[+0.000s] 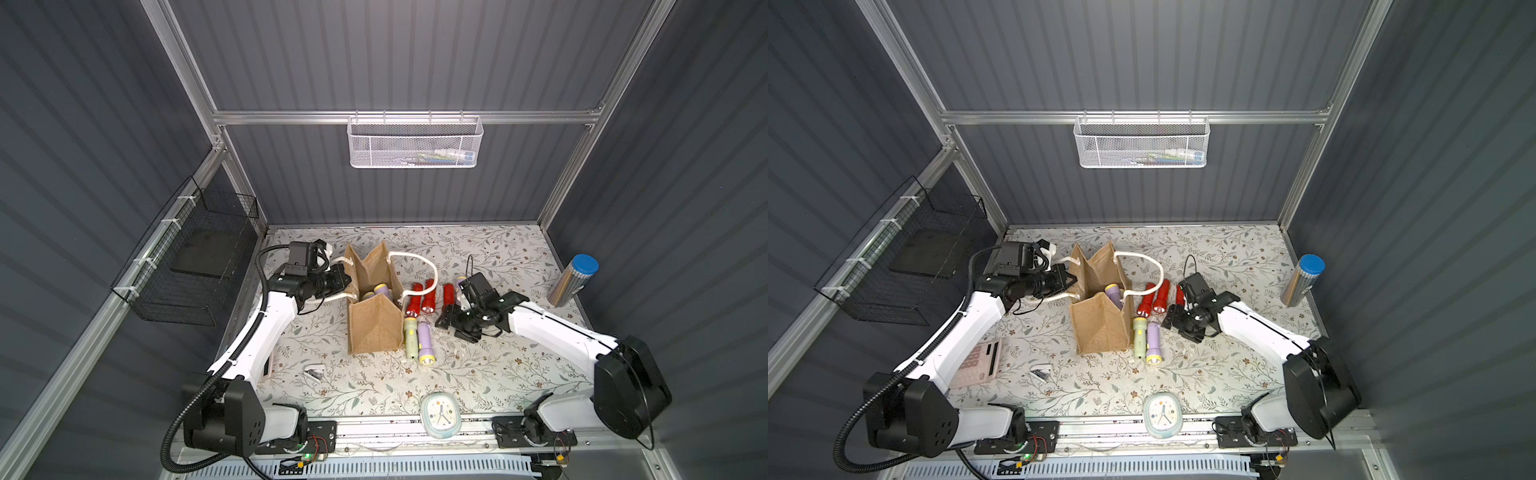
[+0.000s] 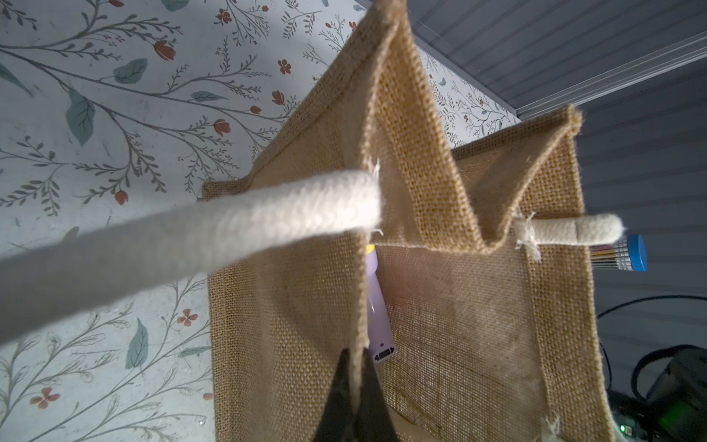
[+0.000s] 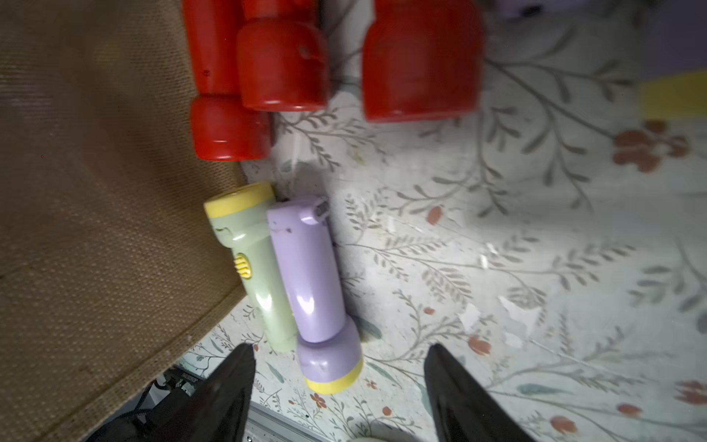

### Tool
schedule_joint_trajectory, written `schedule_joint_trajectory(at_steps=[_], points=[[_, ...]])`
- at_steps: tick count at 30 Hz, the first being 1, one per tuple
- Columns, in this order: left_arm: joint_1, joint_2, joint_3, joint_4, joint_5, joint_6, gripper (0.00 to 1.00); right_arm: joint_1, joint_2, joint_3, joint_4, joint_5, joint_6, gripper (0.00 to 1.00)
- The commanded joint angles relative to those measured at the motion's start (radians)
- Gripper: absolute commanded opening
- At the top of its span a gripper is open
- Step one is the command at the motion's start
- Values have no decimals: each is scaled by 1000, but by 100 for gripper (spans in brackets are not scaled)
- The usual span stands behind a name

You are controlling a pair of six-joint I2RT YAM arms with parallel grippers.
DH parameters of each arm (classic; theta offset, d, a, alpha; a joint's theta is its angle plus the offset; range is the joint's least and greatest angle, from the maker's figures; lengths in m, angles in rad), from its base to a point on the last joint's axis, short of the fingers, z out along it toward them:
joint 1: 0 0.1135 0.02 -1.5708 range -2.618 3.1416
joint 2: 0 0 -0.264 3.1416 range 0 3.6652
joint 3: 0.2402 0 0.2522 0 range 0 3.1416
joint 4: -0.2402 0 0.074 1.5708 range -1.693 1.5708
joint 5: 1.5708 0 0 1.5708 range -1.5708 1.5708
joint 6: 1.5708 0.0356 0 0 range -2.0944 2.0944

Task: Put the flashlights into the tote bags
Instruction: Pick up the flashlight from the center of the board.

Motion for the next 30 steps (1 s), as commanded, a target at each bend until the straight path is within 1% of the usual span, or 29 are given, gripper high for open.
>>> schedule_joint_trajectory(at_steps=[1,4,6,10,14,18,23,30], points=[[11,-23,-1,-14,-9,2,0,24,60,104,-10,10,-26,69],[11,-29,-8,-14,-8,3,0,26,129,169,-24,-11,-39,61],[10,-31,-11,-12,-11,5,0,31,170,202,-40,-26,-46,59],[11,-27,-12,-11,-12,7,0,46,224,231,-75,-14,-48,58],[11,-19,-10,-10,-11,8,0,50,241,210,-89,5,-39,56],[11,-13,-7,-10,-12,13,0,56,270,194,-96,16,-54,53],[11,-10,-1,-14,-12,12,0,88,324,222,-106,19,-79,51],[11,-11,3,-21,-17,11,0,110,376,256,-160,80,-103,50]])
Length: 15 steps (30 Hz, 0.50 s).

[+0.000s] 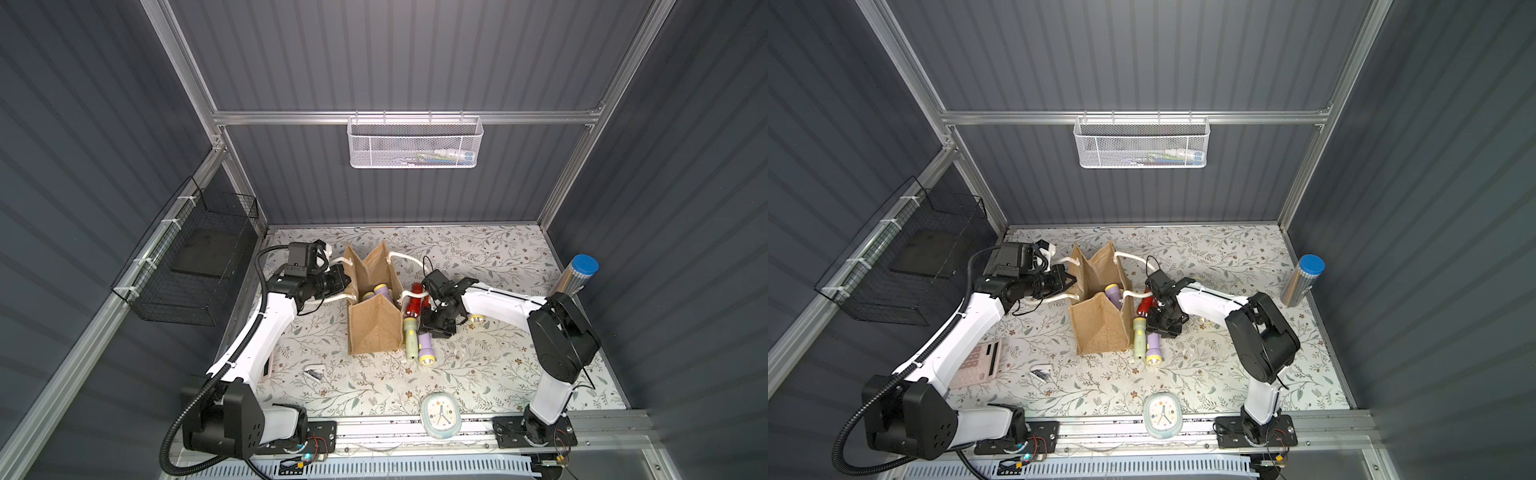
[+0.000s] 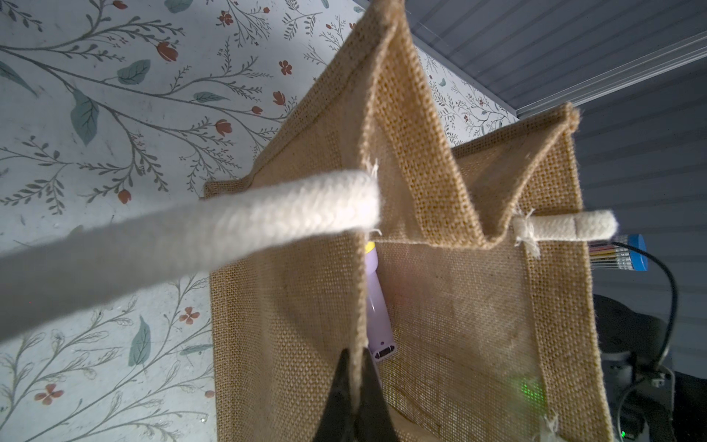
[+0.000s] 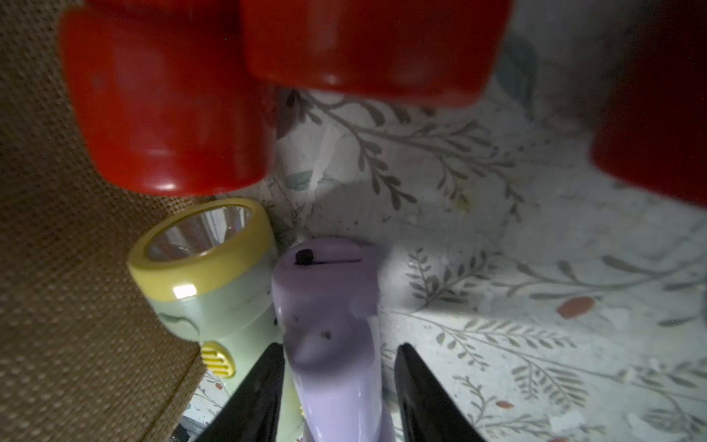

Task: Put the flashlights into the tote bags
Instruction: Pick up the flashlight from the center of the board.

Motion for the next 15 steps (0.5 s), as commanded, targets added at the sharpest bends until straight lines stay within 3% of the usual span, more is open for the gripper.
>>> schedule_joint_trajectory(at_steps=[1,6,15], points=[[11,-1,6,-18,-13,10,0,-1,15,26,-51,50,-28,51],[10,2,8,-18,-13,8,0,9,75,53,-69,73,-51,51],[11,-9,-6,-13,-10,5,0,39,123,89,-159,232,-64,50]])
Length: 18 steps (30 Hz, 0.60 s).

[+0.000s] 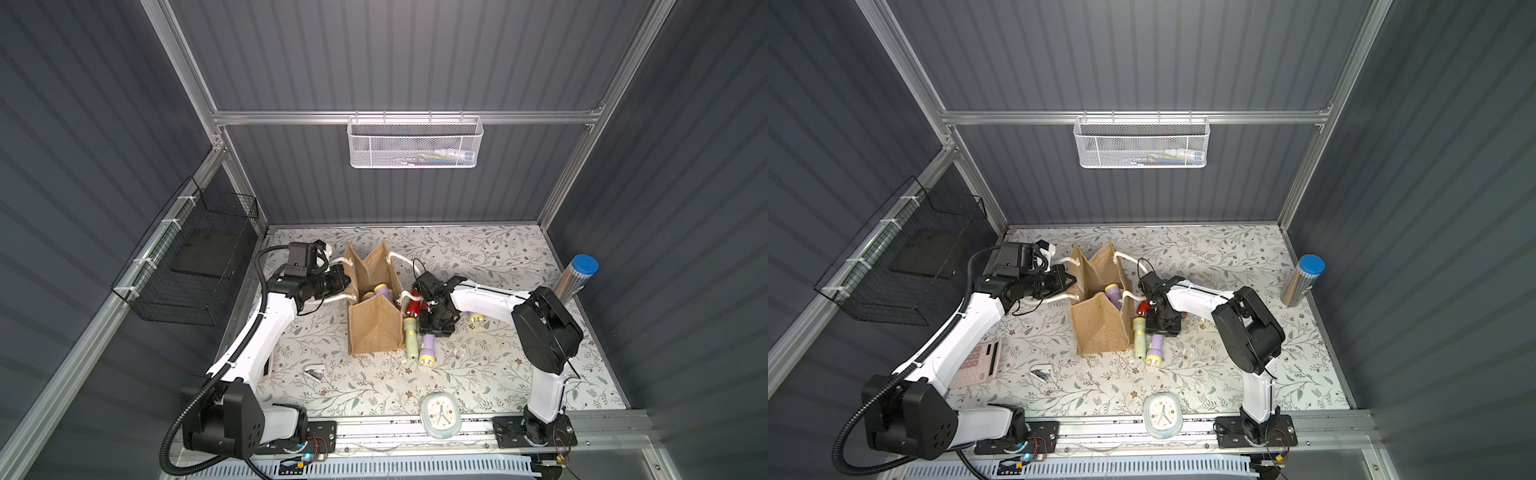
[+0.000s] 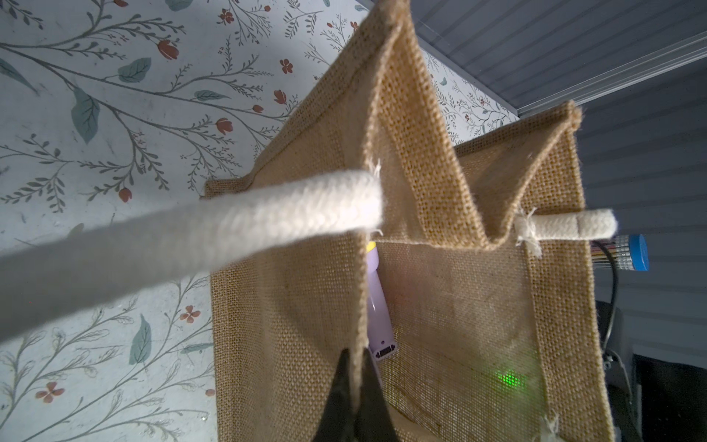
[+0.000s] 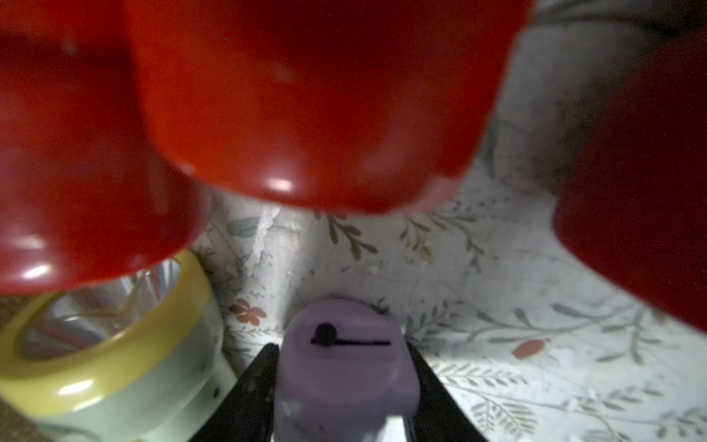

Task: Put the flashlights into the tote bags
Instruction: Pick up the flashlight from the center of the board.

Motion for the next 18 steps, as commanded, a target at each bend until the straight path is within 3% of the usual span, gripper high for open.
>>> schedule_joint_trajectory(at_steps=[1,8,13,15,18], points=[[11,-7,-4,-8,-7,6,0,7,24,6,-76,88,-10,48],[11,1,13,-19,-7,4,0,7,-48,-25,-73,103,-22,28],[11,2,14,-13,-6,-8,0,1,-223,-95,-22,75,-62,19],[10,-2,14,-10,-4,-13,0,-12,-319,-126,3,37,-72,18],[9,-7,19,-13,-3,-14,0,-106,-478,-201,68,-136,-50,20]])
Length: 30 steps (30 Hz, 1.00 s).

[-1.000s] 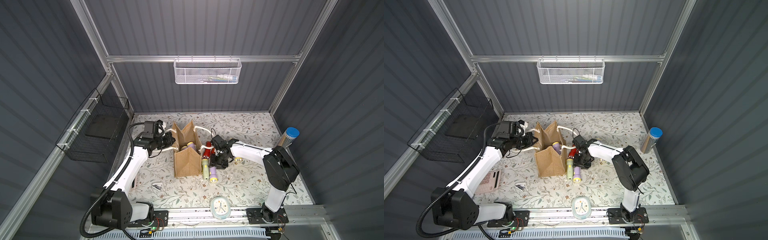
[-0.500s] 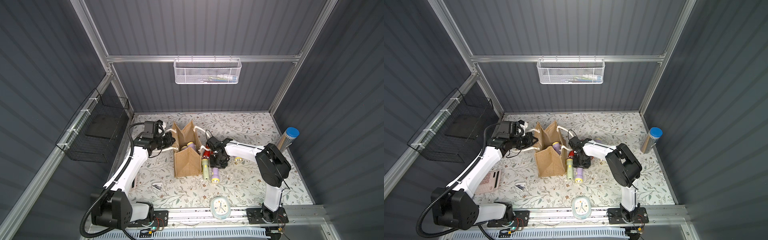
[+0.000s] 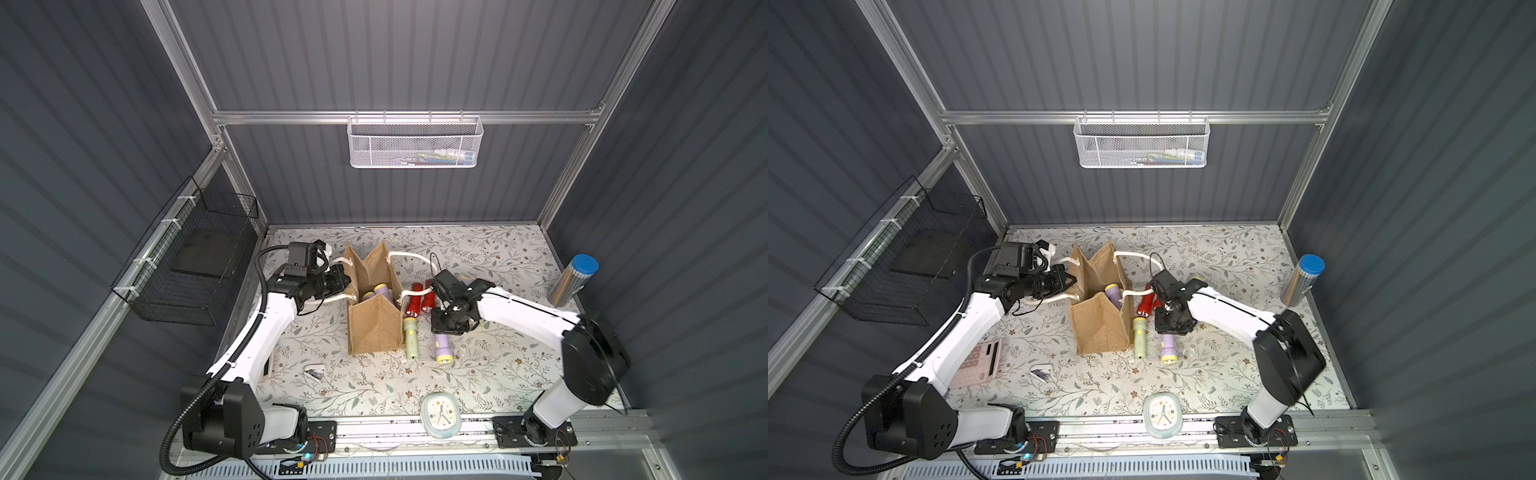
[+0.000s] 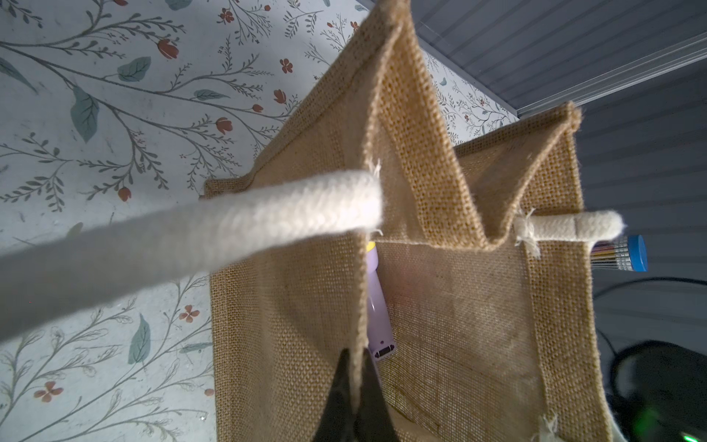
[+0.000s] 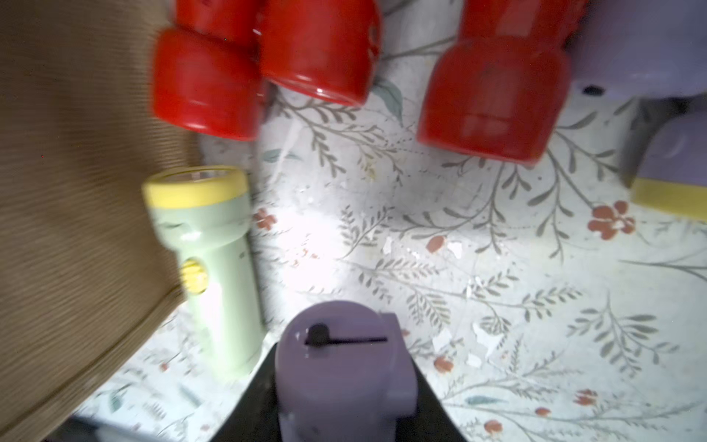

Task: Put the flashlights into the tote bags
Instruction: Pick up the flashlight from the center of the board.

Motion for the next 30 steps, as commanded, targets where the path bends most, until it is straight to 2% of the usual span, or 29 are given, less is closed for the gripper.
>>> schedule_joint_trajectory(at_steps=[1,6,10,15,19,21,23,27,30], points=[[9,-12,21,-14,-4,-9,0,-113,-172,-78,79,-186,18,19],[9,-24,19,13,5,-11,0,-288,-453,-180,196,-403,64,16],[9,-24,19,37,23,-14,0,-361,-550,-167,337,-592,162,16],[9,-32,20,64,42,-17,0,-388,-539,-164,686,-759,424,19],[9,-32,19,87,66,-18,0,-386,-444,-154,1065,-840,699,19],[9,-29,16,99,82,-22,0,-372,-376,-114,1166,-850,768,19],[9,-29,13,110,88,-28,0,-339,-330,-51,1133,-846,746,19],[9,-41,6,124,83,-25,0,-238,-235,148,877,-795,556,18],[9,-35,22,103,78,-9,0,-179,-147,284,760,-759,463,17]])
